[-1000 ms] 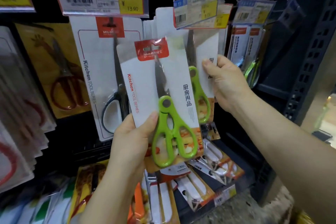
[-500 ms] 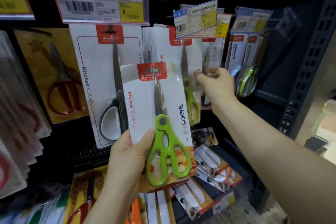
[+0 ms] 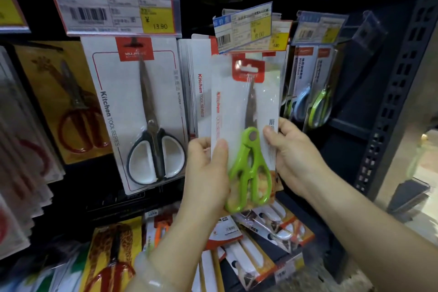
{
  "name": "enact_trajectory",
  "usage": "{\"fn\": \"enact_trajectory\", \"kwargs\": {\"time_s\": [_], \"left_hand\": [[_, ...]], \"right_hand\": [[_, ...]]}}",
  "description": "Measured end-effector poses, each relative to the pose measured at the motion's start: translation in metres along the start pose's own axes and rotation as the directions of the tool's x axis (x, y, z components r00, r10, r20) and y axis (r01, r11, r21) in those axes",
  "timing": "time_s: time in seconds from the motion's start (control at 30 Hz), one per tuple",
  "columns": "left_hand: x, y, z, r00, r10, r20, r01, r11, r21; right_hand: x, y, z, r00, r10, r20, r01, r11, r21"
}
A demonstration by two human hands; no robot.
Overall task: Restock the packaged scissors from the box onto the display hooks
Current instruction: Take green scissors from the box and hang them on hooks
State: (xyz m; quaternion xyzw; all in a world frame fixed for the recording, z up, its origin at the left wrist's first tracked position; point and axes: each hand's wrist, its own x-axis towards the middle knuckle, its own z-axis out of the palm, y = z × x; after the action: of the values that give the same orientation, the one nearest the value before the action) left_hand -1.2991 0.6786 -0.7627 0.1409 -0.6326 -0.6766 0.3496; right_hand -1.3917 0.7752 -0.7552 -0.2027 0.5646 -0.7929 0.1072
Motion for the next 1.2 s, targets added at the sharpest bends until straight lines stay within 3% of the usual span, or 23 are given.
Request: {"fn": "enact_trajectory", "kwargs": {"time_s": [0.13, 0.33, 0.43, 0.57, 0.7, 1.03, 1.2], "left_hand": [[0.016, 0.019, 0.01, 0.994, 0.103, -0.048, -0.101, 0.994, 0.05], [0.033, 0.019, 0.01, 0.985, 0.092, -0.146, -0.073, 0.989, 0.131], [0.03, 0.017, 0.01, 0.97, 0.172, -0.169, -0.133, 0.966, 0.221], [0.028, 0.022, 0.014, 0.95, 0.23, -0.211, -0.174, 0.951, 0.255], [0.034, 0.02, 0.018, 0.953, 0.23, -0.195, -0.168, 0.942, 0.29], [0.029, 0.011, 0.009, 0.956, 0.206, -0.211, -0.154, 0.96, 0.235], [0.045, 0.014, 0.015, 0.975, 0.119, -0.189, -0.077, 0.973, 0.216]], "right_hand": [[0.016, -0.024, 0.005, 0.995, -0.102, 0.006, 0.102, 0.994, -0.045], [0.036, -0.029, 0.017, 0.985, -0.172, -0.024, 0.165, 0.97, -0.177], [0.035, -0.026, 0.018, 0.989, -0.143, -0.043, 0.134, 0.977, -0.168], [0.033, -0.027, 0.022, 0.972, -0.218, -0.088, 0.204, 0.968, -0.144], [0.037, -0.029, 0.022, 0.959, -0.26, -0.113, 0.238, 0.955, -0.179], [0.029, -0.02, 0.02, 0.978, -0.175, -0.112, 0.157, 0.975, -0.154], [0.041, -0.025, 0.022, 0.96, -0.249, -0.131, 0.208, 0.942, -0.265]]}}
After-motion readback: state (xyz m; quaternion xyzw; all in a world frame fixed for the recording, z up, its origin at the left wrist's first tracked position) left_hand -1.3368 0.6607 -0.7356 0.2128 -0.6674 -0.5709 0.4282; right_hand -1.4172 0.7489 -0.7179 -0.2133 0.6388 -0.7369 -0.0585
